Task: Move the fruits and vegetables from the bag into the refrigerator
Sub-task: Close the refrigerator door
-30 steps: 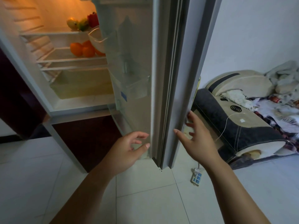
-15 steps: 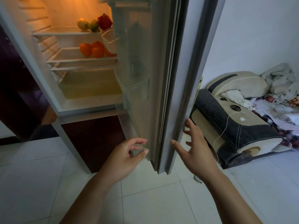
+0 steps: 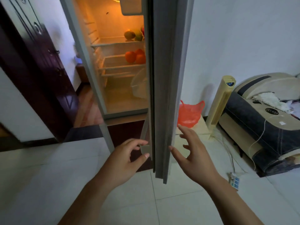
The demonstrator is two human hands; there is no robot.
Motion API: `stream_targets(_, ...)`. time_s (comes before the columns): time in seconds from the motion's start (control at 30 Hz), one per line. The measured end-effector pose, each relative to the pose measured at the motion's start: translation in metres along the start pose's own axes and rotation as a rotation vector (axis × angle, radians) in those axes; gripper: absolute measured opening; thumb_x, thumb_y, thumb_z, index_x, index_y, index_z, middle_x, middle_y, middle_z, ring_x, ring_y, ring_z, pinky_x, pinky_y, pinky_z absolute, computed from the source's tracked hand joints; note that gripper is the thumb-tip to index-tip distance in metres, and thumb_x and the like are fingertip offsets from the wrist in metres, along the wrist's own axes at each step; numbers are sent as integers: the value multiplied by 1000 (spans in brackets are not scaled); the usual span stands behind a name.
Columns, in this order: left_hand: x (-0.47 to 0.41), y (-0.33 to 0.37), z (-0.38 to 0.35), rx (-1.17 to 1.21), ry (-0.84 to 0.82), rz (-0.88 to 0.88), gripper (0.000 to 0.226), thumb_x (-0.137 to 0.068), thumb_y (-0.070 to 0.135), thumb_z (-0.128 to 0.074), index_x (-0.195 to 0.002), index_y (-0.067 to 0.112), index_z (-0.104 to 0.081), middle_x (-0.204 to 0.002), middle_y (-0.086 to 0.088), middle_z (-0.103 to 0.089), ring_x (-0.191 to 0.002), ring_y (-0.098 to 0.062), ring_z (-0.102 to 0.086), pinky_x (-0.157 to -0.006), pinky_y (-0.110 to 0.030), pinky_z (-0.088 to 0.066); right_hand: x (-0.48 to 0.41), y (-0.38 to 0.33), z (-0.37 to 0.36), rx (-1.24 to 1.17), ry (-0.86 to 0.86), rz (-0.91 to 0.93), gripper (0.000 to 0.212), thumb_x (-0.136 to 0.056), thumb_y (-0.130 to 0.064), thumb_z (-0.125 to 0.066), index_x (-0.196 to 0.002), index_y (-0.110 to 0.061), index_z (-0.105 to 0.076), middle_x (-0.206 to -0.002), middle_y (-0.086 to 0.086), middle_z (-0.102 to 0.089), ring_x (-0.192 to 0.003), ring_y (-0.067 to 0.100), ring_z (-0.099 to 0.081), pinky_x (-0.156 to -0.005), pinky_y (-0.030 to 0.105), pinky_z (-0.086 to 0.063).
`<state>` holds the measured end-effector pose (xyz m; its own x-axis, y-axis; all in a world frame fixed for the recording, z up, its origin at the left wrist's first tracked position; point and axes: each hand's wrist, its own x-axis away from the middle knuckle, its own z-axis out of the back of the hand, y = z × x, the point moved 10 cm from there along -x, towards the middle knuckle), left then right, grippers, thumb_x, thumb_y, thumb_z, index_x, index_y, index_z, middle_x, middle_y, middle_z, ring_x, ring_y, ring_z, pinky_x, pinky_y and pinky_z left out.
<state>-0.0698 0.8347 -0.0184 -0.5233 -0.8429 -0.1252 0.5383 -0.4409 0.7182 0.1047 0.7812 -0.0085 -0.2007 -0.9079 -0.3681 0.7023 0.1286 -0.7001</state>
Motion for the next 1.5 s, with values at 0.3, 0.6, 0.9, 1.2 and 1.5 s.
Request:
stream_targets(0.3, -9, -49, 115, -125, 250, -56, 41, -86, 32, -61, -125, 33, -50, -123, 30, -44, -110, 16, -42, -89, -2, -33, -85, -53, -104, 16, -117, 92, 67, -86, -39, -59, -144, -26, -29, -148, -6, -29, -127, 12, -40, -101, 40, -45)
stream_targets(0.6, -96, -117, 196, -249, 447, -46, 76, -84, 22, -65, -145, 30, -20, -157, 4, -15, -144, -12, -14, -113, -28, -22, -201, -71, -178, 25, -123, 189, 66, -87, -38, -58, -145, -22, -28, -152, -6, -21, -134, 10, -32, -99, 17, -29)
stream_targets(0.9, -206, -204, 257, -142, 530, 79, 92, -74, 39, -68, -147, 31, -13, -157, 15, -3, -144, -15, -16, -109, -48, -36, -324, -57, -229, 13, -92, 251, 64, -87, -34, -59, -144, -21, -30, -154, -3, -17, -118, 32, -52, -97, 37, -46)
stream_targets(1.2, -280, -246, 284, -185, 471, 159, 96, -79, 39, -68, -148, 32, -2, -155, 17, 14, -145, -12, 1, -111, -47, -33, -383, -44, -264, 51, -71, 223, 69, -86, -32, -62, -145, -19, -29, -155, -8, -6, -141, 14, -23, -104, 31, -41)
stream_targets(1.5, -296, -253, 281, -234, 356, 26, 100, -80, 39, -67, -147, 29, 7, -152, 13, 29, -144, -9, 14, -111, -23, -6, -394, -45, -273, 92, 45, 182, 66, -83, -30, -66, -141, -18, -36, -150, -7, -14, -133, 7, -29, -90, 14, -39)
